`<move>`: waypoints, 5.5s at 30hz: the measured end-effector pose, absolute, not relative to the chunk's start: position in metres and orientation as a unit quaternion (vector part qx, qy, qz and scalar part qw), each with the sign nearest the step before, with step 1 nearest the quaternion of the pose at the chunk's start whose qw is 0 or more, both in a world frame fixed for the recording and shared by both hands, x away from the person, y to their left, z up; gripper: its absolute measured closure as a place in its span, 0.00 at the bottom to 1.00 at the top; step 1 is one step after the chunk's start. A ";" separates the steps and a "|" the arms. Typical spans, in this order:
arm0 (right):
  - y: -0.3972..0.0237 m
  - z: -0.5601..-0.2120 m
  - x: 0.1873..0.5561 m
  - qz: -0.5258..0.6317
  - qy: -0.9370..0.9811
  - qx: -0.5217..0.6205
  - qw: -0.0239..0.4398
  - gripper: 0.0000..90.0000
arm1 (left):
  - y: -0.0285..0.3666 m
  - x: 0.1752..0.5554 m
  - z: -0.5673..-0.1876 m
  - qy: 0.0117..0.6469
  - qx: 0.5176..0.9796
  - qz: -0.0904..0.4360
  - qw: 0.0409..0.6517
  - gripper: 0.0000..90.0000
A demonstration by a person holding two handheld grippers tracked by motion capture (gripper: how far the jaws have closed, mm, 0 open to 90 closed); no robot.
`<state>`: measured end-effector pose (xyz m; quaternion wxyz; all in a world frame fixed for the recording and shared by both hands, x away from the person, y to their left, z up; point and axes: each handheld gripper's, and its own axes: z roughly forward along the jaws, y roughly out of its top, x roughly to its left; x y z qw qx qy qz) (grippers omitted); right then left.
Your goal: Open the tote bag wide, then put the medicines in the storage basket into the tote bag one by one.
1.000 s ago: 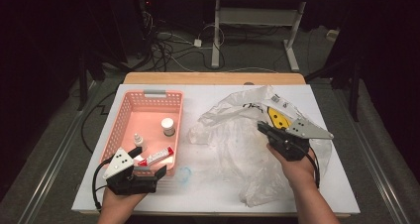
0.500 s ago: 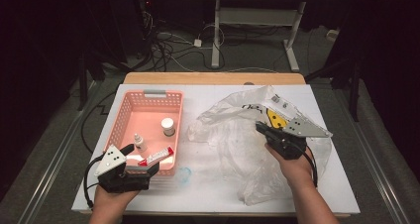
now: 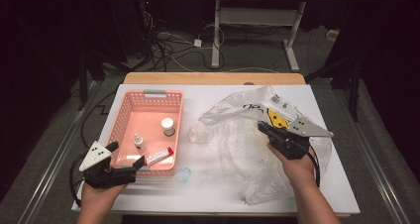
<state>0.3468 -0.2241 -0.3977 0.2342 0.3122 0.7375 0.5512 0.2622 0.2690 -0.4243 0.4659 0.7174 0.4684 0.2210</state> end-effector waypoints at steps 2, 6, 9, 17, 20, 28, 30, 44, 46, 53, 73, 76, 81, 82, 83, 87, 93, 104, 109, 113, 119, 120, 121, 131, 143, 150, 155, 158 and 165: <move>-0.224 -0.398 0.346 0.552 0.737 0.312 0.234 1.00 | 0.273 0.263 -0.426 0.474 0.715 0.221 0.463 0.00; -0.223 -0.399 0.346 0.550 0.739 0.311 0.231 1.00 | 0.276 0.265 -0.428 0.482 0.711 0.219 0.463 0.00; -0.222 -0.400 0.346 0.552 0.739 0.312 0.229 1.00 | 0.275 0.267 -0.428 0.481 0.712 0.216 0.464 0.00; -0.225 -0.397 0.347 0.559 0.735 0.311 0.227 1.00 | 0.256 0.284 -0.409 0.454 0.744 0.184 0.454 0.12; -0.226 -0.396 0.347 0.559 0.734 0.311 0.227 1.00 | 0.249 0.297 -0.405 0.449 0.760 0.166 0.440 0.18; -0.227 -0.394 0.346 0.562 0.733 0.309 0.226 1.00 | 0.238 0.328 -0.411 0.452 0.800 0.108 0.381 0.35; -0.228 -0.394 0.346 0.562 0.733 0.309 0.225 1.00 | 0.238 0.336 -0.414 0.460 0.806 0.084 0.362 0.37; -0.228 -0.395 0.345 0.562 0.735 0.310 0.218 1.00 | 0.220 0.366 -0.420 0.442 0.867 0.026 0.230 0.40; -0.228 -0.395 0.346 0.562 0.735 0.311 0.218 1.00 | 0.215 0.370 -0.421 0.437 0.874 0.022 0.211 0.40; -0.230 -0.394 0.345 0.565 0.732 0.312 0.219 1.00 | 0.201 0.384 -0.426 0.422 0.891 -0.008 0.168 0.43; -0.230 -0.394 0.344 0.565 0.732 0.311 0.220 1.00 | 0.174 0.409 -0.448 0.412 0.910 -0.005 0.040 0.70; -0.229 -0.395 0.344 0.564 0.734 0.309 0.220 1.00 | 0.174 0.414 -0.448 0.426 0.903 0.007 0.052 0.70; -0.230 -0.395 0.344 0.564 0.733 0.309 0.220 1.00 | 0.175 0.417 -0.448 0.433 0.899 -0.014 0.061 0.62; -0.230 -0.395 0.344 0.564 0.733 0.309 0.220 1.00 | 0.176 0.416 -0.448 0.432 0.900 -0.016 0.060 0.59; -0.230 -0.395 0.344 0.564 0.733 0.309 0.220 1.00 | 0.176 0.415 -0.448 0.430 0.901 -0.014 0.056 0.59; -0.229 -0.394 0.344 0.564 0.734 0.308 0.219 1.00 | 0.181 0.410 -0.443 0.429 0.901 -0.019 0.054 0.55; -0.228 -0.393 0.343 0.564 0.733 0.308 0.221 1.00 | 0.182 0.408 -0.447 0.426 0.903 -0.030 0.040 0.55; -0.229 -0.394 0.343 0.563 0.734 0.308 0.222 1.00 | 0.180 0.409 -0.449 0.431 0.901 -0.019 0.052 0.74; -0.228 -0.394 0.342 0.563 0.735 0.307 0.221 1.00 | 0.179 0.406 -0.447 0.428 0.902 -0.007 0.052 0.75; -0.229 -0.393 0.342 0.564 0.734 0.308 0.222 1.00 | 0.181 0.404 -0.443 0.429 0.901 0.002 0.070 0.75; -0.230 -0.393 0.342 0.564 0.734 0.306 0.222 1.00 | 0.183 0.400 -0.438 0.429 0.899 0.007 0.090 0.75; -0.229 -0.393 0.342 0.564 0.733 0.307 0.222 1.00 | 0.184 0.399 -0.437 0.430 0.898 0.008 0.092 0.75; -0.229 -0.393 0.342 0.564 0.734 0.307 0.222 1.00 | 0.185 0.399 -0.436 0.430 0.898 0.010 0.096 0.75; -0.230 -0.392 0.343 0.567 0.731 0.306 0.226 1.00 | 0.195 0.392 -0.427 0.440 0.888 0.026 0.127 0.75; -0.231 -0.391 0.344 0.568 0.729 0.309 0.224 1.00 | 0.207 0.382 -0.419 0.450 0.873 0.046 0.183 0.75; -0.231 -0.391 0.344 0.570 0.728 0.309 0.222 1.00 | 0.213 0.374 -0.414 0.450 0.867 0.059 0.205 0.75; -0.232 -0.391 0.344 0.570 0.728 0.308 0.224 1.00 | 0.214 0.369 -0.410 0.445 0.862 0.066 0.232 0.75; -0.232 -0.390 0.344 0.570 0.727 0.309 0.224 1.00 | 0.215 0.367 -0.410 0.446 0.856 0.071 0.251 0.75; -0.232 -0.391 0.341 0.567 0.730 0.306 0.228 1.00 | 0.216 0.362 -0.411 0.446 0.847 0.077 0.277 0.75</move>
